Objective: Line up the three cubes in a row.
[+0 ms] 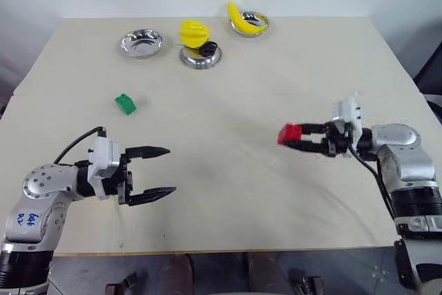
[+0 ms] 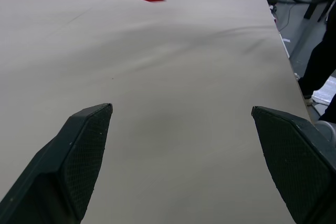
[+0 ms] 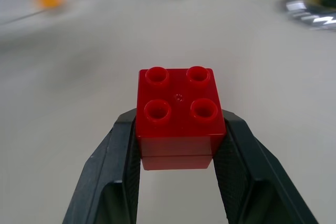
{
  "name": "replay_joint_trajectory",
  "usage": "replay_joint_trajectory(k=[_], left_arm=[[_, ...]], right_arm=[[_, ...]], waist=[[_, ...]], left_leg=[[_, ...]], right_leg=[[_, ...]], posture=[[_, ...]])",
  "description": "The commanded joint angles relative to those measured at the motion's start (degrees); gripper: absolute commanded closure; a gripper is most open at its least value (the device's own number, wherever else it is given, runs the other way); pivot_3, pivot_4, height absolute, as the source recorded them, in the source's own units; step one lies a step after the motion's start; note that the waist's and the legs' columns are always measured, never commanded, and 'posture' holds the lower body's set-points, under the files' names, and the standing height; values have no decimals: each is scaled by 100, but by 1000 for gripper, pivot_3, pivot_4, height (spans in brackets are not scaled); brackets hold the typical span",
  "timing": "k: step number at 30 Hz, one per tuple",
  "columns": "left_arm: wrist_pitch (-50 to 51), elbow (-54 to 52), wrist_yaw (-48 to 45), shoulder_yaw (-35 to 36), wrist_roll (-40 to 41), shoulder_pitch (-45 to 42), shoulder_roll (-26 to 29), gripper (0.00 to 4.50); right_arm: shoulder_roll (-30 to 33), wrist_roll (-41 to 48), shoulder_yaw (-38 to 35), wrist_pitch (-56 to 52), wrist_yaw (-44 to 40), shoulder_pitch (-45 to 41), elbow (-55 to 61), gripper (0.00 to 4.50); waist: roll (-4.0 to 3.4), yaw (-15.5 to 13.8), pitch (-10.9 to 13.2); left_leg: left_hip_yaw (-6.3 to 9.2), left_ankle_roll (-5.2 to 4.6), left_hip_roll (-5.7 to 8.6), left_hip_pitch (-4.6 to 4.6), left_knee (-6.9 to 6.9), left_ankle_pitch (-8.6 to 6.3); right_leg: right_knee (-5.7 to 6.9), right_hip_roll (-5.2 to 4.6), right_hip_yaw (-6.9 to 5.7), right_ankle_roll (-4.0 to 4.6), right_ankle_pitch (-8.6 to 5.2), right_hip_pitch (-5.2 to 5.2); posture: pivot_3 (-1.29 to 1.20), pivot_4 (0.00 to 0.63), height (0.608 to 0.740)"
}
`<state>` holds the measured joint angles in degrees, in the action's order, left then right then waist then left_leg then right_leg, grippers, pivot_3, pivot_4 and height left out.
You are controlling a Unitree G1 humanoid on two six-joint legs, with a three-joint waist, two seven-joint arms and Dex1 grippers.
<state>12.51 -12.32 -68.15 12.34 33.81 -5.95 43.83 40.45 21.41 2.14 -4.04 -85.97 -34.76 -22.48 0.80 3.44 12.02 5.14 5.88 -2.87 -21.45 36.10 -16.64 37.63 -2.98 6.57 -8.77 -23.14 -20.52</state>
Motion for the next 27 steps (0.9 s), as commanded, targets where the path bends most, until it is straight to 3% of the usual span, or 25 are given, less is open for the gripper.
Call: replay_joint_trajectory(k=[1,9,16,18,20,25,27], left_arm=[[-3,-115,22,91,67,75,9,0],[80,-376,151,254,170,381,30,0],[145,-423,197,307,195,380,67,0],[117,-377,189,307,171,337,70,0],[128,-347,175,321,187,300,82,0],[416,-323,411,705,560,181,35,0],[552,-294,706,1075,812,129,-56,0]], right_arm=[[92,-150,558,609,-641,-127,-408,3003],[-221,-180,715,1167,-653,-485,-1374,3003],[-336,-156,671,1218,-600,-470,-1474,3003],[-387,-198,602,1705,-622,-428,-1474,2274],[-337,-166,611,1589,-646,-448,-1431,1801],[13,387,429,1092,-653,-454,-637,98],[260,722,407,711,-653,-324,-69,39]], waist=[[0,3,0],[0,26,0],[0,0,0],[0,1,0],[0,6,0],[-3,1,2],[-4,-8,2]], left_leg=[[0,0,0,0,0,0],[-3,2,3,-1,3,1],[-4,2,8,-1,5,1],[-4,2,8,-1,5,1],[-3,2,8,-1,4,1],[-4,2,8,-1,4,1],[-2,2,8,-2,4,1]], right_leg=[[1,0,0,0,0,0],[7,-10,-1,0,0,-6],[7,-16,-2,0,0,-4],[9,-16,-3,0,0,-5],[9,-15,-4,0,0,-5],[11,-16,-4,0,0,-7],[11,-17,-4,0,0,-7]], posture=[[0,150,740],[0,150,740],[0,150,740],[0,150,740],[0,150,740],[0,150,740],[0,150,740]])
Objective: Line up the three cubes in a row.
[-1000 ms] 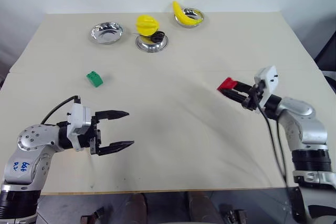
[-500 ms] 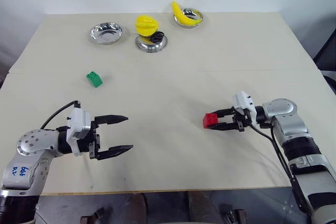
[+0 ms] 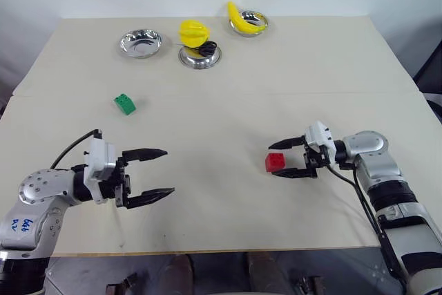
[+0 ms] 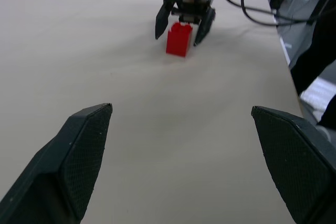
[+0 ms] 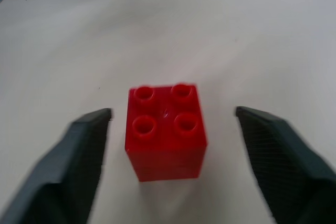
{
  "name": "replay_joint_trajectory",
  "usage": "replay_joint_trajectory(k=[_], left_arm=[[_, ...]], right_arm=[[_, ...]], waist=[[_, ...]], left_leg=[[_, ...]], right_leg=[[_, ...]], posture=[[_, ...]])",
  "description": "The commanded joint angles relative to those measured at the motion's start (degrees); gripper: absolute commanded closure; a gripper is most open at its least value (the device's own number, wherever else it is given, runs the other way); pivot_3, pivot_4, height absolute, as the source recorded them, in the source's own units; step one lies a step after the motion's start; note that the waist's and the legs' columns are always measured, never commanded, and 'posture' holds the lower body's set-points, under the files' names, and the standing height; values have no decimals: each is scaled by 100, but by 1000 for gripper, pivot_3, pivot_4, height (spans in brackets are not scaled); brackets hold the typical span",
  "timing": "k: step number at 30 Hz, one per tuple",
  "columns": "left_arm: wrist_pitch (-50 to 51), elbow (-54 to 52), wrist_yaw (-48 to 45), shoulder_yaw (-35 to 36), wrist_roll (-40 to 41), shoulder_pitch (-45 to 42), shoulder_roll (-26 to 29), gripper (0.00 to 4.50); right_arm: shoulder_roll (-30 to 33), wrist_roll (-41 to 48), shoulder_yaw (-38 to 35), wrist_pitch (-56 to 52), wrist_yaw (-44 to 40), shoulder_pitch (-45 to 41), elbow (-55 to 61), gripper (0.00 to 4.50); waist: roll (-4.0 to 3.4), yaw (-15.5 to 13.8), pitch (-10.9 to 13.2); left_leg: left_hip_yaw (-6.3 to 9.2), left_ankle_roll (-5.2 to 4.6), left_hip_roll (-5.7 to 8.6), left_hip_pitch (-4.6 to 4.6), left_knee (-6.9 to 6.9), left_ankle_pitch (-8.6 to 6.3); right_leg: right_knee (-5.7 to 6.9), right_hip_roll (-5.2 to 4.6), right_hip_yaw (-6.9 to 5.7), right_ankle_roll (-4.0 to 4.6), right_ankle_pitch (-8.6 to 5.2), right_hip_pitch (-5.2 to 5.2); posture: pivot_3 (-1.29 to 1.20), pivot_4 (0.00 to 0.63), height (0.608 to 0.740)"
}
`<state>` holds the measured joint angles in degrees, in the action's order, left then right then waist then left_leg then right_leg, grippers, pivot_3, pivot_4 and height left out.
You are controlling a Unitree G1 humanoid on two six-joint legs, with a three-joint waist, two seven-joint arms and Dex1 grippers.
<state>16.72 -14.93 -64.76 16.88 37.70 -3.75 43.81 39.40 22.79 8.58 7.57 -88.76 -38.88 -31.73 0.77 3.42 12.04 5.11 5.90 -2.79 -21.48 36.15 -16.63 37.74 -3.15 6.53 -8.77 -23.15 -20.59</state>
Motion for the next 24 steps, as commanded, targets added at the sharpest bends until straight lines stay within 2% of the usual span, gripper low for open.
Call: replay_joint_trajectory(k=[1,4,10,14,16,24], left_arm=[[140,27,502,845,475,-80,-68,0],[172,266,813,1746,563,304,-59,0],[67,998,858,2820,513,1110,-75,0],[-164,1975,970,3538,419,1589,-139,0],[-95,2104,1009,3652,526,1632,-138,0],[-278,2114,952,3126,316,1498,-281,0]], right_arm=[[417,750,-300,-461,-374,176,1088,39],[245,1362,-753,-590,-344,498,1689,39],[-27,1604,-1026,-960,183,951,2416,39],[-568,1510,-1139,-642,580,1270,2828,39],[-670,1398,-1132,-599,695,1384,2975,39],[-624,1324,-1277,-594,756,1534,3121,39]], waist=[[1,-7,-1],[5,18,-3],[5,9,-3],[9,6,-5],[11,-14,-5],[20,-146,-9]], left_leg=[[2,0,0,0,0,0],[5,-4,-2,2,-2,-3],[3,-22,2,1,-2,-13],[3,-20,-1,5,-9,-19],[4,-21,0,4,-8,-20],[13,-17,11,3,-5,-19]], right_leg=[[0,-1,-1,0,0,0],[-4,0,-5,0,0,4],[-3,-4,-5,0,0,2],[-3,0,-6,3,-2,1],[-3,-2,-8,4,-2,-1],[-2,-16,-18,3,-1,5]], posture=[[0,150,740],[0,150,740],[0,150,740],[0,150,740],[0,150,740],[0,150,740]])
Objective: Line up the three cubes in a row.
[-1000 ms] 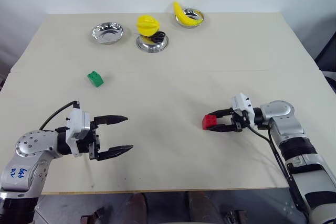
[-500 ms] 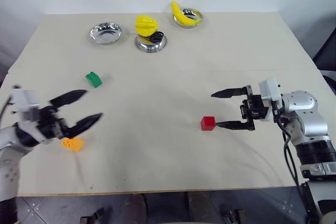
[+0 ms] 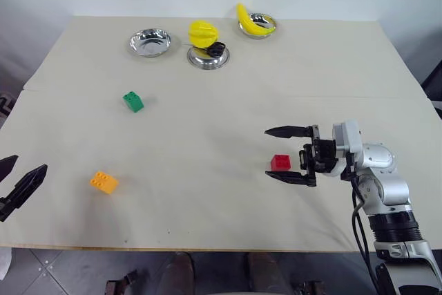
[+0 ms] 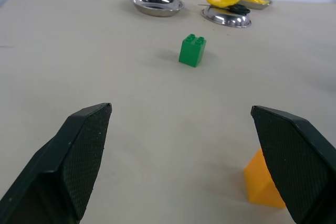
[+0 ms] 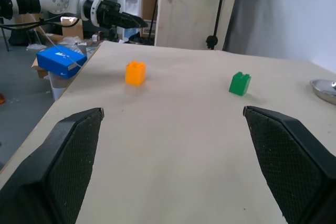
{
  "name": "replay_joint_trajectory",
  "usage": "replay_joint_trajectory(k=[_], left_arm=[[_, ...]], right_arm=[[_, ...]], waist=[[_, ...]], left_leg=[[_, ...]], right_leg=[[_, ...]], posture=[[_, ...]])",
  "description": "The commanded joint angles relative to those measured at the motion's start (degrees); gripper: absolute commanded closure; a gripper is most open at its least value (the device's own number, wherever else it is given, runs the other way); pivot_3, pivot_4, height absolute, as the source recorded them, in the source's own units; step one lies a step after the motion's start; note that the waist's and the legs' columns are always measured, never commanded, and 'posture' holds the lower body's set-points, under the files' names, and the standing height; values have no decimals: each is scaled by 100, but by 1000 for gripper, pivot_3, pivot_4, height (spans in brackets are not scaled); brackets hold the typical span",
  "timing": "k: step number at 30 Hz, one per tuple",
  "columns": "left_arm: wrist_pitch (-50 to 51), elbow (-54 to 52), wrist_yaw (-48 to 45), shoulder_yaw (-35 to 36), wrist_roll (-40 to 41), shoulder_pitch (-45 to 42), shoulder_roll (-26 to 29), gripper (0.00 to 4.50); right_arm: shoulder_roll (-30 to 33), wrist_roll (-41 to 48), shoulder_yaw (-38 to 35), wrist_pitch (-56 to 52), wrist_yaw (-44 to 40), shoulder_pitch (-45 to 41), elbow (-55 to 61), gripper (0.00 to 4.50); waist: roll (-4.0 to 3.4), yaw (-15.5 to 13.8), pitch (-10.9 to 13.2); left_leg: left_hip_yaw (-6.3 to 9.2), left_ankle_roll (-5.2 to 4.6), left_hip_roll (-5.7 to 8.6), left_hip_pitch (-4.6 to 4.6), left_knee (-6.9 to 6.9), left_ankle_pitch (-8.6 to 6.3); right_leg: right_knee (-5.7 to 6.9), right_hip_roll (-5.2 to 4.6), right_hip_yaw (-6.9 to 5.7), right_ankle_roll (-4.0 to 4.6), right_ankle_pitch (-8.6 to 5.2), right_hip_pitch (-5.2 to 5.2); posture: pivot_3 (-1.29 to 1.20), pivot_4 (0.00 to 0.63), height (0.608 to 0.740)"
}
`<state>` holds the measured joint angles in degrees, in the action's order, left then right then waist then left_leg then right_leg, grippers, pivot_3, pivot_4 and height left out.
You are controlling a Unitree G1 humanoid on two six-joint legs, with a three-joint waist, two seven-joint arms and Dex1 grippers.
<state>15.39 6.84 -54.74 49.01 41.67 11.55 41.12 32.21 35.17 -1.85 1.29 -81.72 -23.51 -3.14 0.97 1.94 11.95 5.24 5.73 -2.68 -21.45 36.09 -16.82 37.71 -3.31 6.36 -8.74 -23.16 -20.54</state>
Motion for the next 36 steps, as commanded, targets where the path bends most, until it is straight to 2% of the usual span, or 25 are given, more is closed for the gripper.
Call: replay_joint_trajectory(k=[1,10,16,19,26,34,36], left_arm=[[-225,75,-21,-168,-178,-106,13,0],[-871,1527,298,-1826,-1378,-2615,427,0],[-1764,3614,463,-2893,-2377,-4803,257,0],[-2087,4642,746,-3152,-2736,-5507,205,0],[-2496,5883,801,-3434,-3082,-6197,-31,0],[-2513,6538,1201,-3481,-3293,-6622,-245,0],[-2491,6616,1270,-3491,-3347,-6639,-220,366]], right_arm=[[110,78,-264,29,65,1,271,39],[289,-361,-462,215,372,12,102,39],[159,-384,-861,125,1230,66,74,39],[173,-659,-1158,445,1701,249,-129,39],[31,-836,-1400,764,2300,676,-71,39],[-22,-676,-1350,560,2552,1086,518,39],[-6,-653,-1369,528,2602,1162,613,0]], waist=[[0,1,0],[5,-25,-2],[4,-6,-2],[4,35,-2],[5,142,-2],[5,131,-2],[5,132,-2]], left_leg=[[-1,0,-1,0,-2,0],[9,7,1,-1,2,5],[2,33,1,-7,5,19],[-9,34,2,-8,6,19],[-46,28,3,-11,1,16],[-51,28,1,-11,11,16],[-51,28,1,-11,13,16]], right_leg=[[0,1,0,0,0,-2],[6,4,-12,-1,1,-1],[13,4,-21,-1,0,-13],[15,1,-24,-1,1,-18],[36,-15,-42,-1,1,-53],[57,-16,-42,-1,1,-62],[59,-16,-42,-1,1,-61]], posture=[[0,150,740],[0,150,740],[0,150,740],[0,150,740],[0,150,740],[0,150,740],[0,150,740]])
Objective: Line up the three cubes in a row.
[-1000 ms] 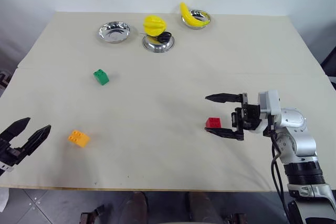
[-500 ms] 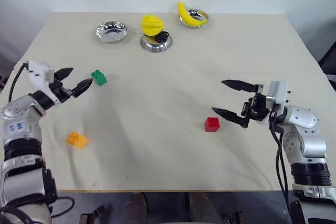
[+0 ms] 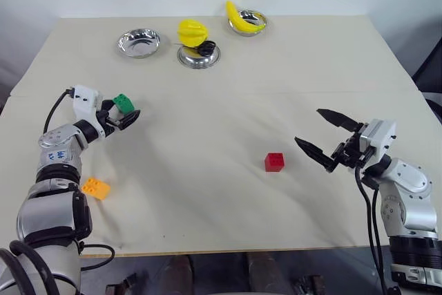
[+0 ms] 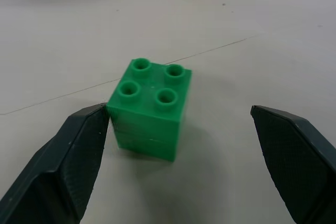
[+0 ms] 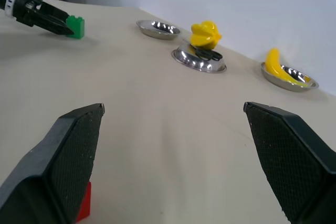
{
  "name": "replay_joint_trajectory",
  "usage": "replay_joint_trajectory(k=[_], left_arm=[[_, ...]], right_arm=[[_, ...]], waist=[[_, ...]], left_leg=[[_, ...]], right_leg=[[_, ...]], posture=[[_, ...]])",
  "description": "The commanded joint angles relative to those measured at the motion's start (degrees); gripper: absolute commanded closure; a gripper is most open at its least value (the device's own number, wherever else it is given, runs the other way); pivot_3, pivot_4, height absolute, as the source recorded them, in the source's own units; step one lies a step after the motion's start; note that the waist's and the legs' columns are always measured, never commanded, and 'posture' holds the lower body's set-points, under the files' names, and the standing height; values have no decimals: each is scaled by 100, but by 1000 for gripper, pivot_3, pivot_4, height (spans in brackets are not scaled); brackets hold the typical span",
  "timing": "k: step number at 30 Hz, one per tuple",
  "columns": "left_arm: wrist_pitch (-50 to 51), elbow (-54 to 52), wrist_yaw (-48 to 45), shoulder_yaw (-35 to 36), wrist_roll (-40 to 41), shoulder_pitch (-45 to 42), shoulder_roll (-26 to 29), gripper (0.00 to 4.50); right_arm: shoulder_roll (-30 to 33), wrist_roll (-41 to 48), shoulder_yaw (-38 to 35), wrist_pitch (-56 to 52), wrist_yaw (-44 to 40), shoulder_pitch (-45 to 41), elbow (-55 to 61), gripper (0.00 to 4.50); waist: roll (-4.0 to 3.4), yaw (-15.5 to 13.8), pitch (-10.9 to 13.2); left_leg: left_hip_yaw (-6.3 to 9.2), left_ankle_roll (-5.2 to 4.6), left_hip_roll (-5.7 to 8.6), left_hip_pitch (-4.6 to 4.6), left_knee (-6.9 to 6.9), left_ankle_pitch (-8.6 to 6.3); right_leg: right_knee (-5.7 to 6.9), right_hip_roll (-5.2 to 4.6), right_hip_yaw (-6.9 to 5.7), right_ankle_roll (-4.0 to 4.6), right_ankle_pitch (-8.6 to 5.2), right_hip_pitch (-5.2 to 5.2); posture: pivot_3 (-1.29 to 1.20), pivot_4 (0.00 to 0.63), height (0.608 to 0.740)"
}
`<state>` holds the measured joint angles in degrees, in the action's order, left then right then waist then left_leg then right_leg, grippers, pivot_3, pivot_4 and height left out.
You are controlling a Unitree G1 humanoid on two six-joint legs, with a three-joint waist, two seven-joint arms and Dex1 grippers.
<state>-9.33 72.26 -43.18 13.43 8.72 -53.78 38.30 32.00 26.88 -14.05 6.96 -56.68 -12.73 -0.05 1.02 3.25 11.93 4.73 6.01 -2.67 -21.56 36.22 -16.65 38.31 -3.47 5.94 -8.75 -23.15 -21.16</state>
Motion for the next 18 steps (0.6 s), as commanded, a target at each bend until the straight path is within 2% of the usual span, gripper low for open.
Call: replay_joint_trajectory(k=[1,9,15,18], left_arm=[[-13,96,126,59,-72,-110,72,603],[72,192,278,118,-108,-152,69,3031],[-174,104,-308,259,30,-145,14,3044],[-579,-213,-1367,95,21,-227,-7,3044]], right_arm=[[23,188,-153,-51,113,111,334,0],[82,248,-202,-90,162,301,463,0],[54,265,-161,-76,178,404,524,0],[125,331,-241,-76,98,515,576,0]], waist=[[0,0,0],[0,-9,0],[0,-8,0],[0,-9,0]], left_leg=[[0,0,0,0,0,0],[0,0,0,0,3,0],[0,1,1,0,5,0],[-1,1,1,0,5,1]], right_leg=[[1,0,0,0,0,0],[6,0,0,0,0,-1],[11,0,0,0,0,-2],[11,0,0,0,0,-1]], posture=[[0,150,740],[0,150,740],[0,150,740],[0,150,740]])
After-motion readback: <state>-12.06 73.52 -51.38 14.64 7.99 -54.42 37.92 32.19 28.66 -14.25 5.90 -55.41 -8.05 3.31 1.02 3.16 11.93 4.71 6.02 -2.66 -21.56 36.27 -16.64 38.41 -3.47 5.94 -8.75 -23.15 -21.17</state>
